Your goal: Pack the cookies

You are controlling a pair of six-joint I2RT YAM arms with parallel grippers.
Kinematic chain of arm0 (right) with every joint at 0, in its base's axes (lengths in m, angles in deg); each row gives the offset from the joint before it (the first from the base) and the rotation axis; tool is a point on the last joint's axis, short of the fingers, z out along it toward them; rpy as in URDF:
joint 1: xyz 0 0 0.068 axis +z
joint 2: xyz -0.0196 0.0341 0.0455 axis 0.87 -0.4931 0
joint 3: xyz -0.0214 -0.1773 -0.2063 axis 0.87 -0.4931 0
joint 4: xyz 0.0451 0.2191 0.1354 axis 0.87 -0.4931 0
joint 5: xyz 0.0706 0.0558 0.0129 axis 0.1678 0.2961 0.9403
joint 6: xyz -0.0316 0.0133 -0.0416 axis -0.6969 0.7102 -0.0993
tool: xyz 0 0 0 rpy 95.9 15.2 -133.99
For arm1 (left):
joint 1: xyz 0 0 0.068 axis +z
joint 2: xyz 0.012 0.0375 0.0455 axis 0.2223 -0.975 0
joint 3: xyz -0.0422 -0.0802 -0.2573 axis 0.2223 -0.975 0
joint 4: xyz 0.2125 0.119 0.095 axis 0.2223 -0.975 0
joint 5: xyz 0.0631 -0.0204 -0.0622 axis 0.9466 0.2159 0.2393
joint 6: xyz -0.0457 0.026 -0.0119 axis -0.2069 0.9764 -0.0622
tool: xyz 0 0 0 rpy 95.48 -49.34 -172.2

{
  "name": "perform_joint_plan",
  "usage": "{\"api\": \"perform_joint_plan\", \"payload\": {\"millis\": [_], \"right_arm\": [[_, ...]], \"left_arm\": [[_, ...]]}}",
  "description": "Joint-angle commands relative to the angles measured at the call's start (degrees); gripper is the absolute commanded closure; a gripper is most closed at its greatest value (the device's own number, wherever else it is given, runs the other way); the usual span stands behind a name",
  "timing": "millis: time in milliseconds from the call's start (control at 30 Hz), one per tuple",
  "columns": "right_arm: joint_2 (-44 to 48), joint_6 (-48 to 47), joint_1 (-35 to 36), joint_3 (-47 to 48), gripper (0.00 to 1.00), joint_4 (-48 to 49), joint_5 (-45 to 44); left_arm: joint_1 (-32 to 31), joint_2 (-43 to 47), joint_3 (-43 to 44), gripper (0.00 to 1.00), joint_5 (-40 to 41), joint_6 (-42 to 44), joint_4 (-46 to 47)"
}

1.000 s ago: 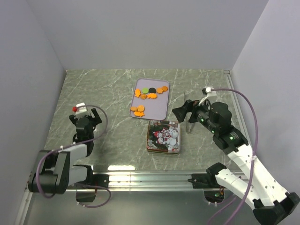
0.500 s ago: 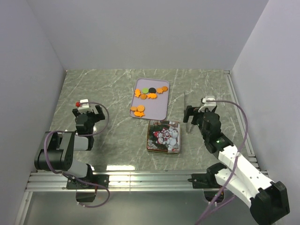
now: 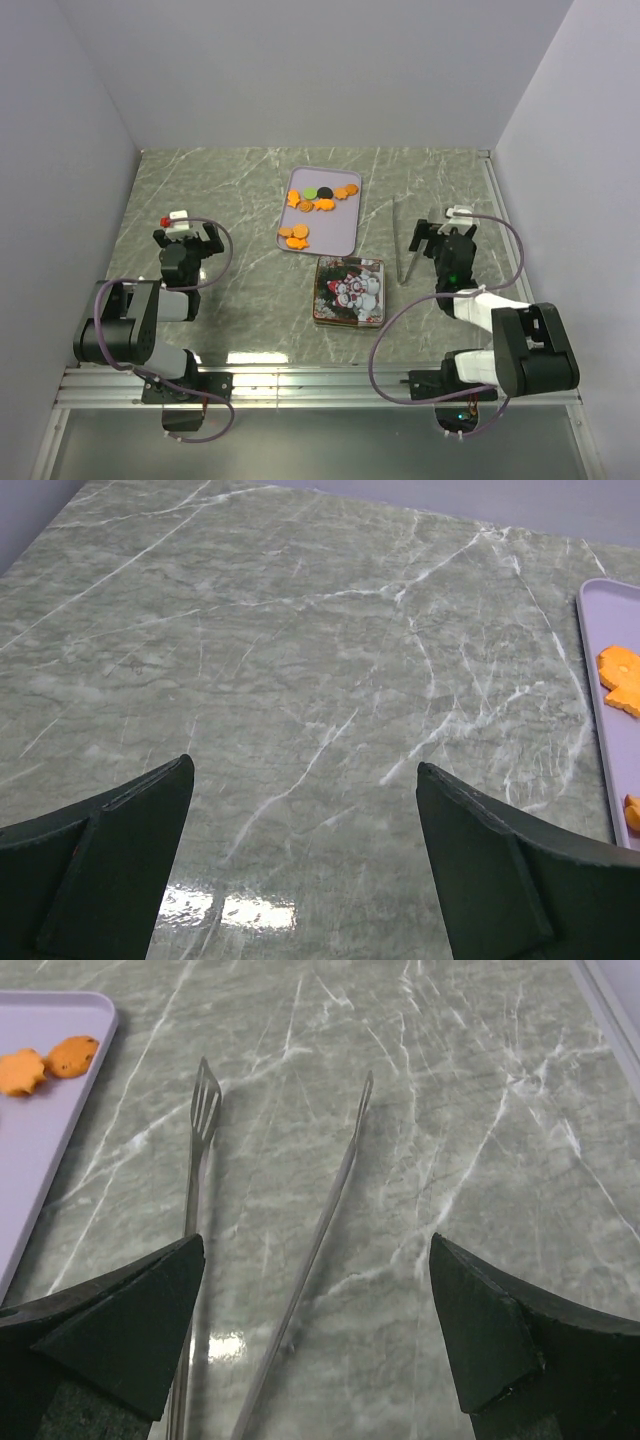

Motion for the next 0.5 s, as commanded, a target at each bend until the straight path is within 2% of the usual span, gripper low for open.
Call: {"api": "perform_joint_plan", "payload": {"millis": [0, 67, 100, 133, 200, 233, 467], "right_arm": [[-0.53, 1.93, -2.69, -0.02, 0.00, 11.29, 1.85], [-0.61, 1.16, -3.49, -5.10, 0.00, 17.25, 3.25], [-1.92, -0.24, -3.41, -8.34, 0.00, 27.30, 6.82], [-0.11, 0.00, -3.49, -7.42, 0.00, 22.44, 6.60], [-1.84, -0.43, -3.40, -5.84, 0.00, 22.21, 7.55], [-1.06, 0.17, -3.75, -5.39, 0.00, 18.99, 6.52], [-1.49, 0.97, -3.76, -5.56, 0.00, 20.27, 4.31]], "left_arm": [[0.21, 0.53, 0.55, 0.01, -1.30, 0.12, 3.37], [0.21, 0.53, 0.55, 0.01, -1.30, 0.12, 3.28], [0.21, 0.45, 0.55, 0.01, -1.30, 0.12, 3.45], [0.21, 0.44, 0.55, 0.01, -1.30, 0.12, 3.46], [0.12, 0.53, 0.55, 0.00, -1.30, 0.12, 3.54], [0.12, 0.45, 0.55, 0.01, -1.21, 0.12, 3.54], [0.12, 0.53, 0.55, 0.01, -1.21, 0.12, 3.37]]}}
